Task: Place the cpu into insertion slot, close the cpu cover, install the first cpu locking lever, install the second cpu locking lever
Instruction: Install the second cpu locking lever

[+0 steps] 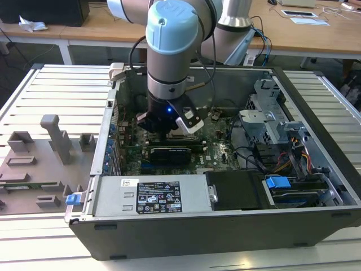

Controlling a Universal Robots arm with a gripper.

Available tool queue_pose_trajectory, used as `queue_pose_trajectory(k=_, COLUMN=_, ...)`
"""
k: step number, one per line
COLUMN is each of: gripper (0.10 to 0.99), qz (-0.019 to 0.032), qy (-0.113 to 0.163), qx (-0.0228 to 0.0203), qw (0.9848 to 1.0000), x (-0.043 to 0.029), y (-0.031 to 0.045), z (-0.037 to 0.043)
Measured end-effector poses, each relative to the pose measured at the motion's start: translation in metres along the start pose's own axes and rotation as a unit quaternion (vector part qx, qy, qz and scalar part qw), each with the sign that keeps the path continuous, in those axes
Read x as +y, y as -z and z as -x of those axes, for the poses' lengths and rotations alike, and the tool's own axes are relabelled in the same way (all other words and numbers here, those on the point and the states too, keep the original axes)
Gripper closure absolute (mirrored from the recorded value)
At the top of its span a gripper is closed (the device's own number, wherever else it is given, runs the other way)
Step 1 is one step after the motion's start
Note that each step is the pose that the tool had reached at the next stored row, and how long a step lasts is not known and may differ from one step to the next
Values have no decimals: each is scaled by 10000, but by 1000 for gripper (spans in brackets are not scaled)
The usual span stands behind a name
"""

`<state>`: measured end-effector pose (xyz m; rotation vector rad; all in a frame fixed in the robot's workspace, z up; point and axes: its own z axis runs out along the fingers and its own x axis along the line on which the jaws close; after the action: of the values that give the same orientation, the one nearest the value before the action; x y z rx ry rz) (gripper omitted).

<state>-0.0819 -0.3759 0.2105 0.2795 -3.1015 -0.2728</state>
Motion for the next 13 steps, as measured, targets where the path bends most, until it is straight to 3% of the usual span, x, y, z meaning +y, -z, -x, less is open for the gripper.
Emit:
queue_pose_trajectory(k=4, gripper=980, qz=0, qy=-1, qx=1, qw=10000, x=37, y=175, z=5)
queue_pose_trajectory(k=7, gripper=980, qz=5, qy=-8, qx=33, qw=10000, x=56, y=182, z=64)
queue_pose_trajectory(k=10, gripper=980, qz=19, qy=-22, qx=111, qw=9999, x=67, y=172, z=182)
queue_pose_trajectory(k=11, gripper=980, qz=38, qy=-39, qx=210, qw=9998, x=72, y=153, z=309)
queue_pose_trajectory(k=12, gripper=980, qz=40, qy=-50, qx=270, qw=9996, x=86, y=143, z=414)
queue_pose_trajectory(k=13, gripper=980, qz=23, qy=-55, qx=293, qw=9996, x=108, y=138, z=461)
